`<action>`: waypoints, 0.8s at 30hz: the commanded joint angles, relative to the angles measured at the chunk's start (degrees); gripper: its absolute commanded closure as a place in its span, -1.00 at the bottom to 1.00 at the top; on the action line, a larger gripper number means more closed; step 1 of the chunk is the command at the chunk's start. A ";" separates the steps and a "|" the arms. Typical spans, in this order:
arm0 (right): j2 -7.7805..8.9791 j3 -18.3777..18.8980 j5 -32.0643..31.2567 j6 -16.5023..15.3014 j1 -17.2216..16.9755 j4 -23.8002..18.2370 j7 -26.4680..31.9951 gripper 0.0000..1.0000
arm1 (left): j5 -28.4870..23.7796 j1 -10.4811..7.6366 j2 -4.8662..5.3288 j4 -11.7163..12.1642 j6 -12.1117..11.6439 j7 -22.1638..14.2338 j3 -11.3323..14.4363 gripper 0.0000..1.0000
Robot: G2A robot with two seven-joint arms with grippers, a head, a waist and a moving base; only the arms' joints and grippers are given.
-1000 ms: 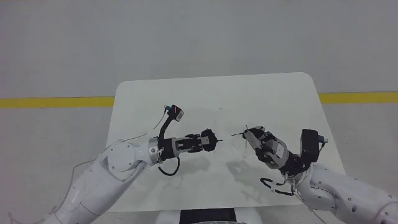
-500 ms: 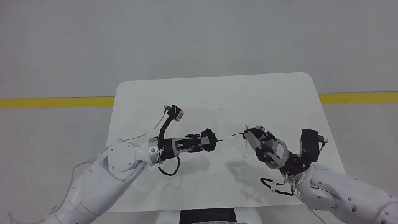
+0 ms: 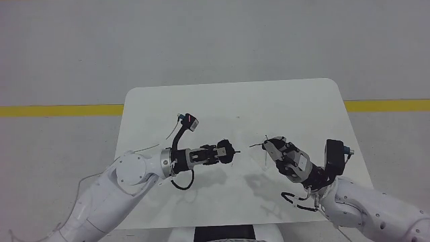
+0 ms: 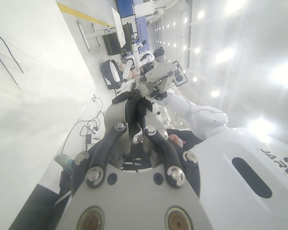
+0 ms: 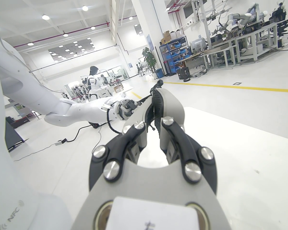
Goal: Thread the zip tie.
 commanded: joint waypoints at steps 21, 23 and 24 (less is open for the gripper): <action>0.00 0.00 0.00 0.00 0.00 0.00 0.00 1.00 | -2.79 -1.22 -0.58 -1.03 -1.75 1.59 0.49 1.00; 0.00 0.00 0.00 0.00 0.00 0.00 0.00 1.00 | -3.47 -1.95 -0.78 -1.32 -2.16 1.69 0.41 1.00; 0.00 0.00 0.00 0.00 0.00 0.00 0.00 1.00 | -4.15 -2.34 -0.90 -1.77 -2.16 1.55 0.31 1.00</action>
